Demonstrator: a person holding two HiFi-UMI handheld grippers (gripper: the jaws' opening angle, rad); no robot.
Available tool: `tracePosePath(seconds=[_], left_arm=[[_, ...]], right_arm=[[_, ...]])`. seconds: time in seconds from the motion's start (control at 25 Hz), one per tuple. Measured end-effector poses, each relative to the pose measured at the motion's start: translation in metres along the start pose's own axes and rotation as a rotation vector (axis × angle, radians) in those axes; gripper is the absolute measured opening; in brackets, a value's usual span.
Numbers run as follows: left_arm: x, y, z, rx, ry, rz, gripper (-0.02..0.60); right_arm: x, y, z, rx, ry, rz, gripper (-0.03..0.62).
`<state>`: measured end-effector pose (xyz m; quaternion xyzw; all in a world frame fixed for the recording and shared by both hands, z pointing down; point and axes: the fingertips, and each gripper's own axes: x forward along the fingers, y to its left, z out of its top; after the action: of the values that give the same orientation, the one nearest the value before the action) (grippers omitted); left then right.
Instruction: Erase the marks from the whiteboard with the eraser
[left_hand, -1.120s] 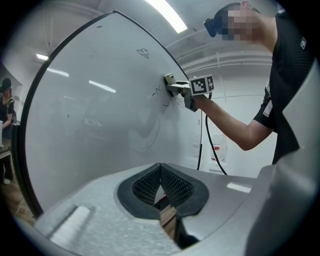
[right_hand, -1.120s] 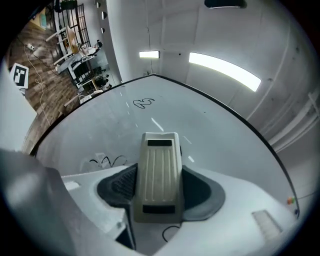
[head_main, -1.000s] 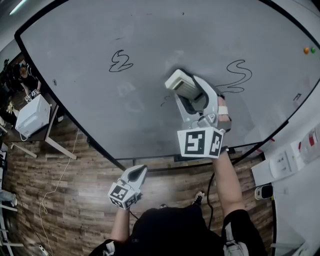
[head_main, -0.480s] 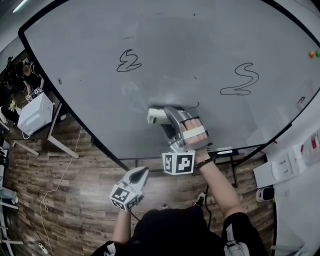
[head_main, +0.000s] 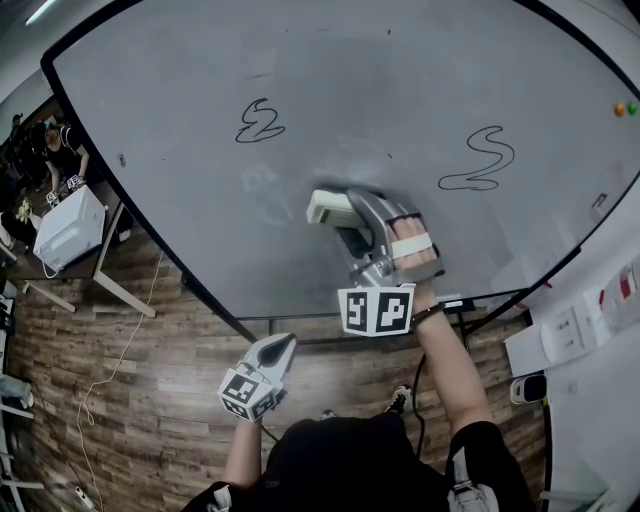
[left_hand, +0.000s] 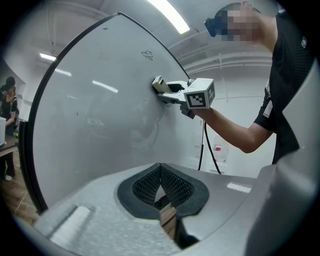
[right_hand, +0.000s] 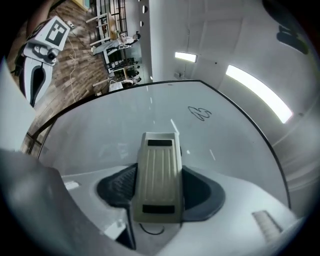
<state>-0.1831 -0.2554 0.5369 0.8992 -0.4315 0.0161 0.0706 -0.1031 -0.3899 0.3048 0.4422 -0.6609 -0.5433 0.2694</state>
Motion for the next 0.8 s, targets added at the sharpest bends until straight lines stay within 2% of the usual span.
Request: tracePosePath(seconds=[0.08, 0.2, 0.36, 0.56, 0.8], left_arm=[[0.0, 0.0, 0.0, -0.002, -0.001, 0.0, 0.011], [0.001, 0.0, 0.0, -0.002, -0.001, -0.004, 0.011], [0.003, -0.002, 0.0, 0.002, -0.001, -0.012, 0.011], [0.005, -0.003, -0.001, 0.0, 0.006, -0.02, 0.011], [0.005, -0.004, -0.002, -0.004, 0.012, -0.02, 0.011]], right_arm=[[-0.002, -0.027, -0.007, 0.067, -0.001, -0.029, 0.253], [-0.008, -0.067, -0.023, 0.221, -0.002, -0.061, 0.253], [-0.016, -0.099, -0.043, 0.378, -0.008, -0.086, 0.253], [-0.019, -0.101, -0.047, 0.377, 0.016, -0.13, 0.253], [-0.012, -0.069, -0.03, 0.399, 0.0, -0.084, 0.252]])
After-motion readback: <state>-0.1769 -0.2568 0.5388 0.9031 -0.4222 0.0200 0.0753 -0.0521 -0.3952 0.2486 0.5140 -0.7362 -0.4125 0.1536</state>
